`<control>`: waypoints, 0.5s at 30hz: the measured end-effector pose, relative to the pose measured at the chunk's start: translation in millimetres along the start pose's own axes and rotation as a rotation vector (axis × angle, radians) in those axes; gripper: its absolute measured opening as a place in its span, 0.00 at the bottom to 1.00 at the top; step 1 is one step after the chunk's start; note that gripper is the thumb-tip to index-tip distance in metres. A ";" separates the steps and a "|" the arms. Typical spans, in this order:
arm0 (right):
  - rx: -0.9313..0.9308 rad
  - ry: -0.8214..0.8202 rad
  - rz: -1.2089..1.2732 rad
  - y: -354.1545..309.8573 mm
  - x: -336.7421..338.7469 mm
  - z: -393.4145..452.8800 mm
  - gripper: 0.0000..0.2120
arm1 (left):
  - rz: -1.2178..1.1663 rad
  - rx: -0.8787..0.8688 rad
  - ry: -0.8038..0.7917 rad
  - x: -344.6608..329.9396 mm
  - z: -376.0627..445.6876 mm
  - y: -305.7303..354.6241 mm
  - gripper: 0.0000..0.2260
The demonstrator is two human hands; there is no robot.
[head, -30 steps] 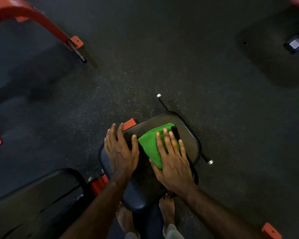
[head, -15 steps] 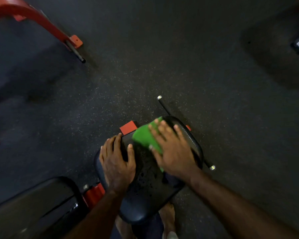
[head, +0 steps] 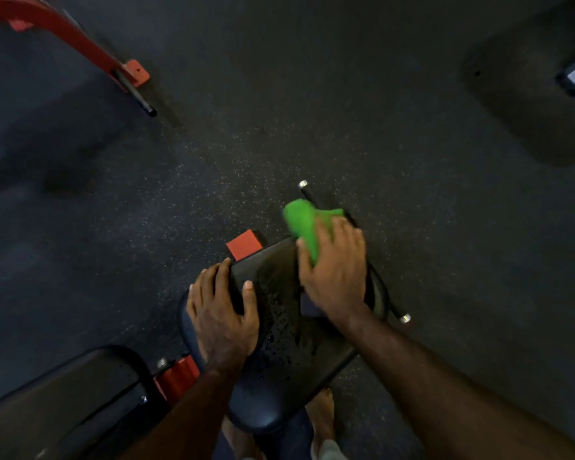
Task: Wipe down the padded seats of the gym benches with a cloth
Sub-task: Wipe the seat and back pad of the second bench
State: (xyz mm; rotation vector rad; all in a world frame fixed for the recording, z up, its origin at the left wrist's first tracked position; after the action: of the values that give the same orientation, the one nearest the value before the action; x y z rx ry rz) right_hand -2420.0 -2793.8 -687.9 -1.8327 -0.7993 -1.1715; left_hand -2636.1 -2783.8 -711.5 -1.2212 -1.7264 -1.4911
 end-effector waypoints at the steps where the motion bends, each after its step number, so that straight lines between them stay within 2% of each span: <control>1: 0.247 -0.057 -0.058 -12.0 -5.4 -11.7 0.27 | 0.000 0.000 0.004 0.3 -0.2 -0.2 0.27; 2: 0.445 -0.111 -0.099 -13.2 -8.8 -17.9 0.28 | 0.000 0.000 0.005 0.3 0.2 -0.1 0.27; 3: 0.518 -0.138 -0.089 -7.4 -5.1 -14.0 0.29 | 0.000 0.001 0.003 0.4 0.6 0.4 0.27; 4: 0.449 -0.113 -0.071 2.8 -2.6 -2.8 0.28 | 0.002 0.000 -0.001 0.1 1.3 1.1 0.27; 7: -0.143 0.004 0.093 19.9 2.8 7.8 0.27 | 0.014 0.003 -0.006 -0.5 0.9 0.5 0.26; 8: -0.161 0.016 0.068 9.2 0.7 -0.1 0.27 | 0.014 0.000 0.001 -0.2 0.6 1.0 0.26; 9: -0.038 -0.010 0.030 -5.5 -3.3 -10.5 0.28 | 0.011 -0.004 0.010 0.6 0.4 1.4 0.26; 11: 0.343 -0.121 -0.053 -16.3 -11.6 -29.1 0.29 | 0.009 -0.009 0.025 1.3 0.5 2.0 0.26; 12: 0.441 -0.149 -0.065 -7.3 -9.4 -28.5 0.29 | 0.012 -0.011 0.026 1.0 0.7 1.9 0.26; 13: 0.408 -0.123 -0.062 5.9 -5.7 -22.2 0.29 | 0.016 -0.008 0.022 0.4 0.5 1.2 0.26; 14: 0.254 -0.075 -0.010 21.6 -2.9 -12.6 0.28 | 0.019 -0.005 0.015 -0.2 1.3 0.8 0.26; 15: 0.009 -0.018 0.105 37.1 0.0 -7.5 0.27 | 0.022 -0.003 0.005 -1.1 0.9 0.2 0.26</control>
State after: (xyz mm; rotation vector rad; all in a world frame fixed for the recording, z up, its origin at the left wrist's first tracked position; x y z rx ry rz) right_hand -2392.3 -2818.1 -696.7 -1.8569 -0.7085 -1.0844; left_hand -2635.4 -2783.2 -712.6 -1.2335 -1.7026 -1.4836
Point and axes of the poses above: each hand's wrist, its own z-axis towards the middle knuckle, its own x-axis out of the back of the hand, y = z × x, the point moved 5 cm from there along z, towards the middle knuckle, and after that the axes turned 10 degrees about -y, right-handed, at the moved point
